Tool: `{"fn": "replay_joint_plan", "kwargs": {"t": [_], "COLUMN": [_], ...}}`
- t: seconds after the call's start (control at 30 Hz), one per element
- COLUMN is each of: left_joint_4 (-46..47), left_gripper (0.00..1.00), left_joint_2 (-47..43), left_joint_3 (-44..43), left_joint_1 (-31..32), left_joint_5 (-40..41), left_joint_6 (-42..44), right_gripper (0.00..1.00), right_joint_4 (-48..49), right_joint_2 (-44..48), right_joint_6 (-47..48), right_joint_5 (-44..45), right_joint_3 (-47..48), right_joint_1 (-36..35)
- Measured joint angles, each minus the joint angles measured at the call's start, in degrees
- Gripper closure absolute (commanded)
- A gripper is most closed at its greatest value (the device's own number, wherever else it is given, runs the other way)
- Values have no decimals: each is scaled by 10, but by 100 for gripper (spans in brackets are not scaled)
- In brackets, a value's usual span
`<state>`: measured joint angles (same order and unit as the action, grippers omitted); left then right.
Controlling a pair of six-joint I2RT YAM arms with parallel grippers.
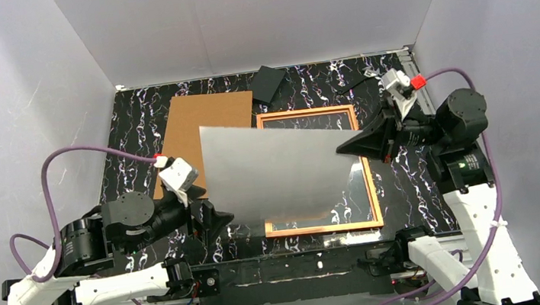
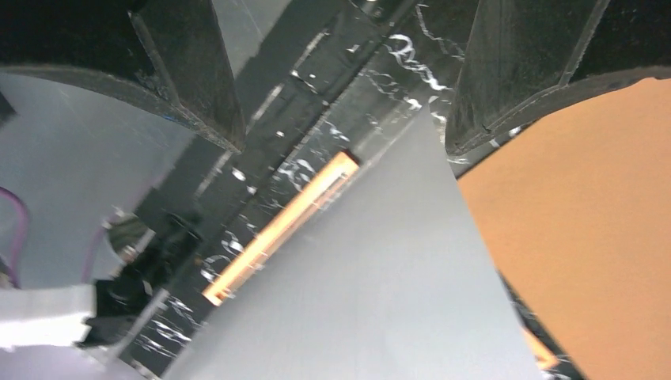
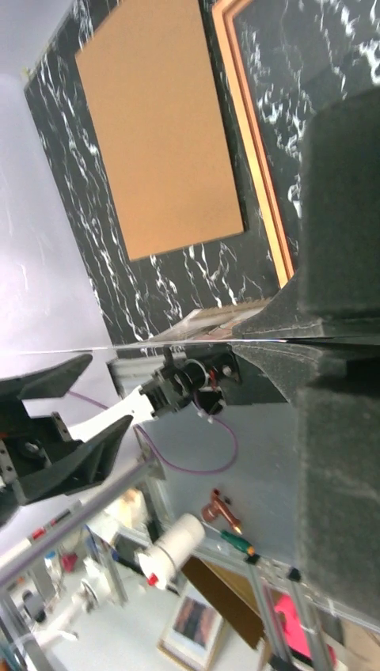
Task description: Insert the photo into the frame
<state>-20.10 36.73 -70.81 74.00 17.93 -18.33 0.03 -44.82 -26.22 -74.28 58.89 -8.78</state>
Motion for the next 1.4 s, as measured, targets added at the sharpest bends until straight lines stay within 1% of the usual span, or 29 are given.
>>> {"fn": "replay_joint_plan", "kwargs": {"t": [0.2,0.37,0.57,0.73,0.87,1.03,1.2,1.3,1.4], "left_joint_4": [-4,-28,-33,-26,-10,-7,-8,-7,-8], "left_gripper": [2,2,2,2,2,2,2,2,2], "left_joint_2": [-14,4,30,35,31,33,35,38,43], "left_joint_3": [10,11,36,49,56,59,59,59,59], "left_joint_1": [0,0,0,0,0,0,0,0,0], "left_joint_5": [102,160,175,173,170,168,167,167,167], "left_joint_6": [35,65,98,127,141,153,158,158,158], "right_gripper": [99,99,99,99,99,99,99,99,99], "right_joint_4": [-130,-214,-277,-298,-326,-374,-391,-413,-449], "right_joint_2": [-30,-51,-36,18,43,-13,-86,-125,-163], "right_joint_6": [60,117,161,192,213,221,200,193,196], "right_joint_5": [88,113,127,145,140,94,40,43,65], "right_joint_3": [121,187,191,172,185,228,239,247,267], "right_joint_1": [0,0,0,0,0,0,0,0,0]}}
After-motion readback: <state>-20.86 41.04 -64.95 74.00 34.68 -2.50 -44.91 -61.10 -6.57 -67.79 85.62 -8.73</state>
